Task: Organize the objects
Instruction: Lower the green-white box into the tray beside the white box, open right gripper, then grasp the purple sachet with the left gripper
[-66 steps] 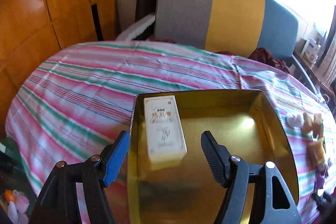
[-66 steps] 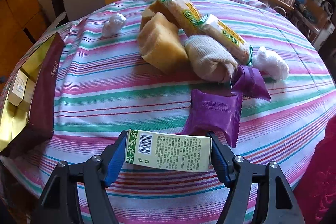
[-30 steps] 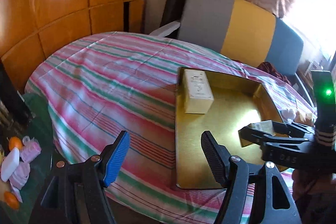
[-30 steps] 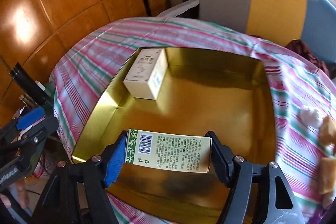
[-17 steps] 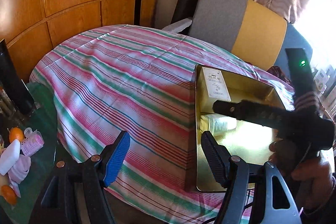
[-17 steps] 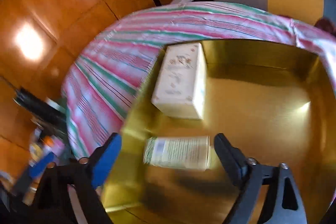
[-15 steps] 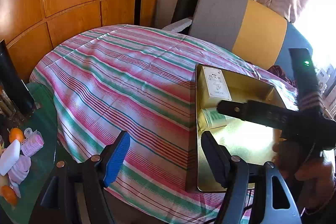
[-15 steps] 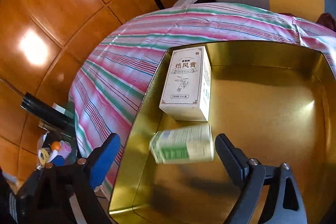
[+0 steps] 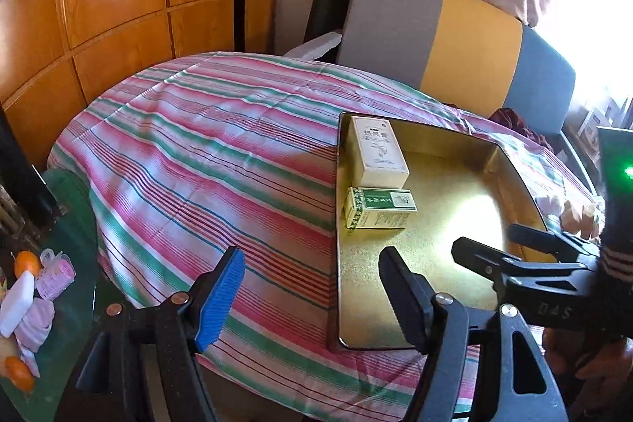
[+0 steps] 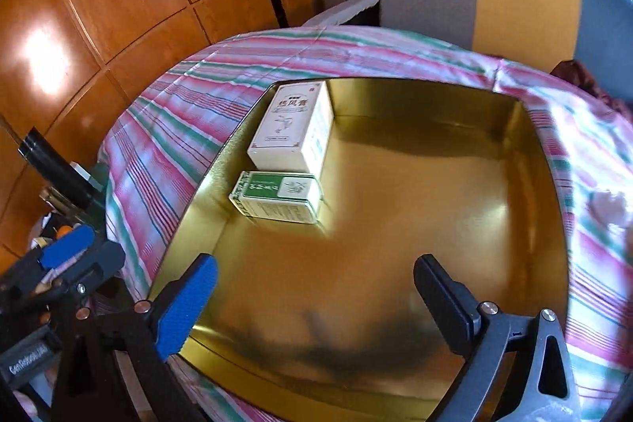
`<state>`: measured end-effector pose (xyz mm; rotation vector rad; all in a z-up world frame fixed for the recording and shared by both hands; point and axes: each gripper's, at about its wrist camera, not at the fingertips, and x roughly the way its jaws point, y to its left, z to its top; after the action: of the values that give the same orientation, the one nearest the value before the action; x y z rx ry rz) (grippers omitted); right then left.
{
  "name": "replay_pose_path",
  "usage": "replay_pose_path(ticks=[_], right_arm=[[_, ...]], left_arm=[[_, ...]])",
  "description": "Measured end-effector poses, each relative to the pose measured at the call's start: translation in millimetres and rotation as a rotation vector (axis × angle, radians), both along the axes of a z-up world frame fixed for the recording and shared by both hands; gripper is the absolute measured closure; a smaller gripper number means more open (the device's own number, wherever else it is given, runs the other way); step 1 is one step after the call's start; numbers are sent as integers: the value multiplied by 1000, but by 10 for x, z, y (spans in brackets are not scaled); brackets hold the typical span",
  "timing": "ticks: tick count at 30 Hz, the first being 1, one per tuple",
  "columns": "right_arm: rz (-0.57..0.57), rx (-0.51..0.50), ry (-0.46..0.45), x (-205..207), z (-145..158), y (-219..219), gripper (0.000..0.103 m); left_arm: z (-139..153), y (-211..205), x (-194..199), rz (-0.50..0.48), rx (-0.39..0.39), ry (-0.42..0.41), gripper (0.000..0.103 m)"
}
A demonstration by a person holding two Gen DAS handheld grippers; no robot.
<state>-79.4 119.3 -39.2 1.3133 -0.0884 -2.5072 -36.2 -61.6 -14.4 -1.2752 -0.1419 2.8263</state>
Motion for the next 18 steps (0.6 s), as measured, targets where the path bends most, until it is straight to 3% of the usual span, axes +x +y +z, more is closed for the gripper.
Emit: replay_pose_path(ticks=[11,18], right_arm=[[-68,102,142,415,285,265,0],[-142,111,170,611,388,641,0]], left_arm=[[97,209,110,-63,-13,31,32],[160,411,188,-122,-18,59,32]])
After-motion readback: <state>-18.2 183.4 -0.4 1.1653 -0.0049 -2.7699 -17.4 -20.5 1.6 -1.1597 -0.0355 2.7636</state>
